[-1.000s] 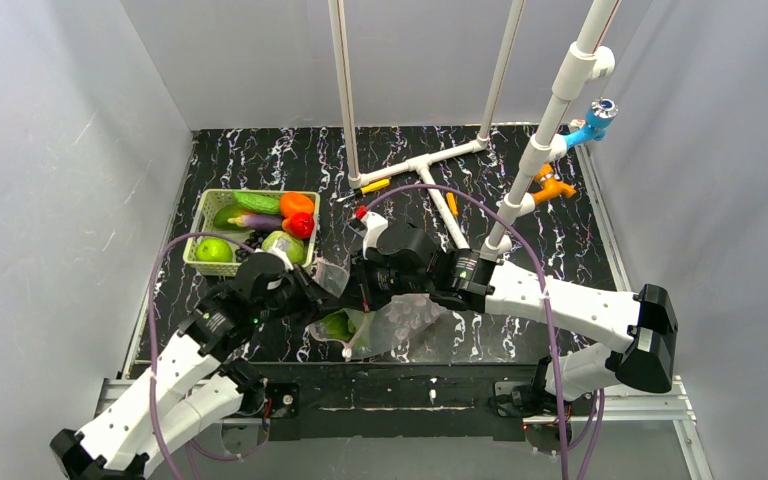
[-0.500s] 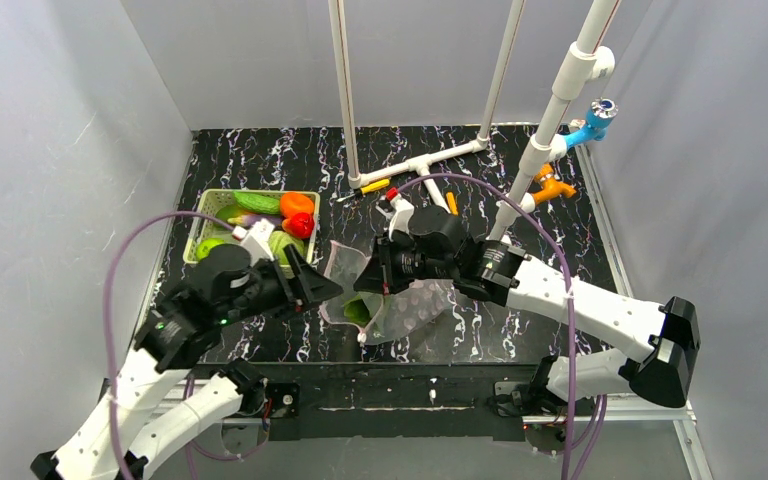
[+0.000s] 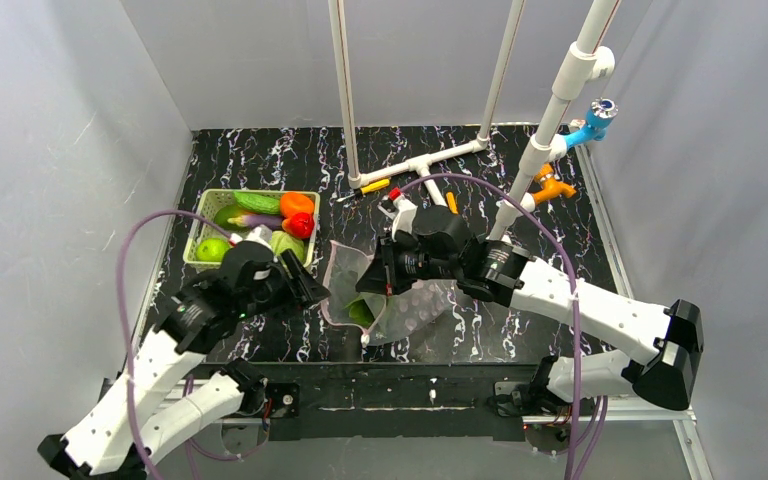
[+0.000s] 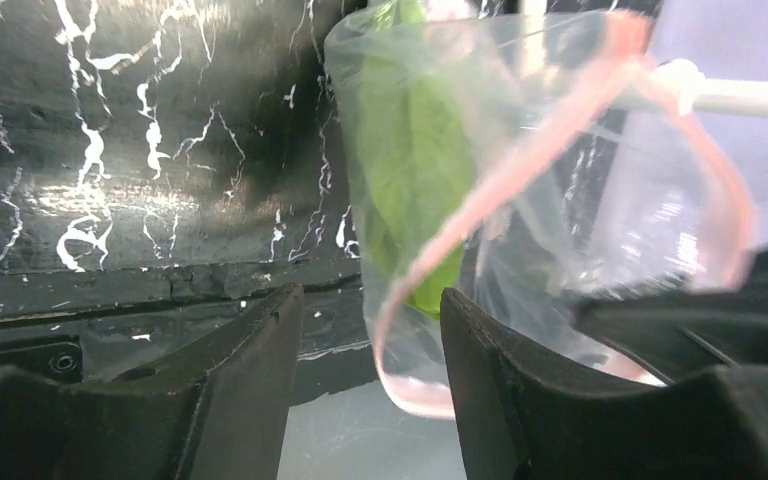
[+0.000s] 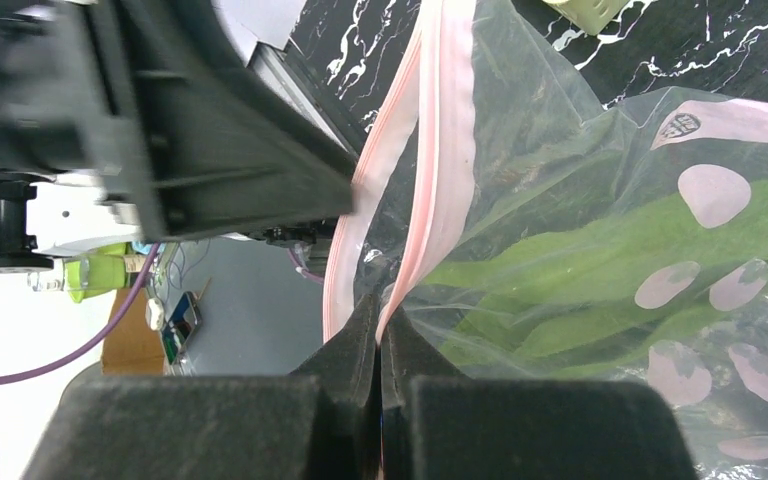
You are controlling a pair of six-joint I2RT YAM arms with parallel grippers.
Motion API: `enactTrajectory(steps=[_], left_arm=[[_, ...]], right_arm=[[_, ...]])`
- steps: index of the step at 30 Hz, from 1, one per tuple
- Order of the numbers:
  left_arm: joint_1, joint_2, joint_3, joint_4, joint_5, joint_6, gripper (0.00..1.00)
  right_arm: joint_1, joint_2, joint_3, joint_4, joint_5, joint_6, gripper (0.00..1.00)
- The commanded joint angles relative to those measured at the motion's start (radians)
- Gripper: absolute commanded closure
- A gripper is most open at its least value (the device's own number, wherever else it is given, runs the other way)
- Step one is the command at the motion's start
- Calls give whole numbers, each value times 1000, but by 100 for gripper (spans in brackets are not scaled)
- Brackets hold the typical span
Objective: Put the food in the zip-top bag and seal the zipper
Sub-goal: Adjust the zipper food storage bag at the center of the board.
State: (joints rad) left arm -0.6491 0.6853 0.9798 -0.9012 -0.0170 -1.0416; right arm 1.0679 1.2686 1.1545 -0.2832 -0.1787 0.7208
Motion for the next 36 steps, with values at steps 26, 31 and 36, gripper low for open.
enactTrajectory(steps=[26,31,36], left_arm=[[-1,187,31,386,333,-58,100],[0,215,170,320,314,1,100],[-1,274,342,268,320,39,100]], right_arm=[[-39,-76,148,-297,279,-307,99],[-63,-31,234,-396,352,-374,99],[-63,-49,409,-481,350,-430,99]])
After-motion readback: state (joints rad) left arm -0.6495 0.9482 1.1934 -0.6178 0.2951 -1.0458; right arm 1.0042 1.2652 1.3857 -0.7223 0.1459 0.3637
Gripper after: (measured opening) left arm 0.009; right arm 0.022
